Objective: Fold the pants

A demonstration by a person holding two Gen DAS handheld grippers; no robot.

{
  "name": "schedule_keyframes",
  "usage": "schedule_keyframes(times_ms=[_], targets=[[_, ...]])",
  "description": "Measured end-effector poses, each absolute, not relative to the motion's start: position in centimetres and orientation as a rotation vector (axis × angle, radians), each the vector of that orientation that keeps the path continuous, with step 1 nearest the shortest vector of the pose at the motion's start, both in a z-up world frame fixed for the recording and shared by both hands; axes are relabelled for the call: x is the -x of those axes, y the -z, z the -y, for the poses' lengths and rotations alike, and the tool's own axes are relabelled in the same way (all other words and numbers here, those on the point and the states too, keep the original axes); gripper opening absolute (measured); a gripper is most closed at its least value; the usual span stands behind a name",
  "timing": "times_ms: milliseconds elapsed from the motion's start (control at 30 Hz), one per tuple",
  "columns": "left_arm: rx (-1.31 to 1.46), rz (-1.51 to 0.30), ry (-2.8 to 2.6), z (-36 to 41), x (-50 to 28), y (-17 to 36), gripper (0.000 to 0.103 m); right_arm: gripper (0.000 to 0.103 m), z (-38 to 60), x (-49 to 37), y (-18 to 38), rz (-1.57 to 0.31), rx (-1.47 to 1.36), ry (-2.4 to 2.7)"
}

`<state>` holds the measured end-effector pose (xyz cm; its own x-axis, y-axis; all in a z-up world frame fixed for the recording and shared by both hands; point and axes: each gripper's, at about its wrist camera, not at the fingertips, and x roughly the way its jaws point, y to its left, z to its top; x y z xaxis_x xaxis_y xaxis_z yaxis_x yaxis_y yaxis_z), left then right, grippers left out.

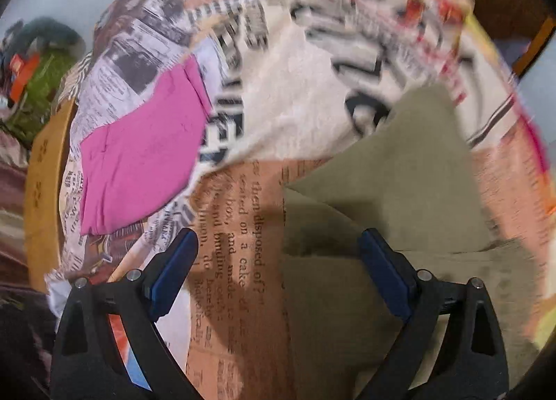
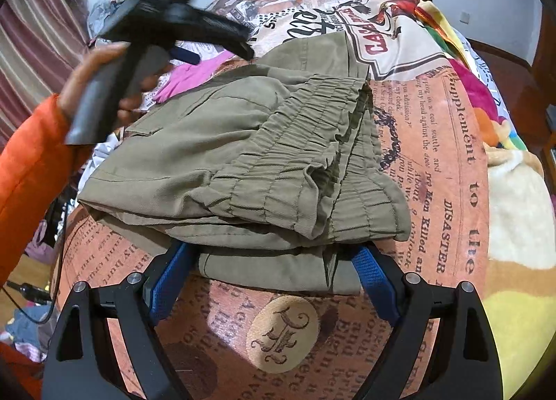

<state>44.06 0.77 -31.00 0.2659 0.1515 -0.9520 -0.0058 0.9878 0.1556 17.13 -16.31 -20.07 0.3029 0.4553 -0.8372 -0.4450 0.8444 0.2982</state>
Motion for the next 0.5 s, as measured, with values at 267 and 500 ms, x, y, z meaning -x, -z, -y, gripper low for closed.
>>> schedule_keyframes(times_ms=[267,500], targets=[[-0.192,-1.337,-0.047,-1.3,-42.9,33.1,0.102,0.088,16.7,-17.6,20.1,-1.132,-0.001,-0.596],[-0.167,-1.299,-0.051,-2.9,-39.0,31.5,0.102,0.088,18.7,-17.4,19.6,-1.125,0.024,-0.527]])
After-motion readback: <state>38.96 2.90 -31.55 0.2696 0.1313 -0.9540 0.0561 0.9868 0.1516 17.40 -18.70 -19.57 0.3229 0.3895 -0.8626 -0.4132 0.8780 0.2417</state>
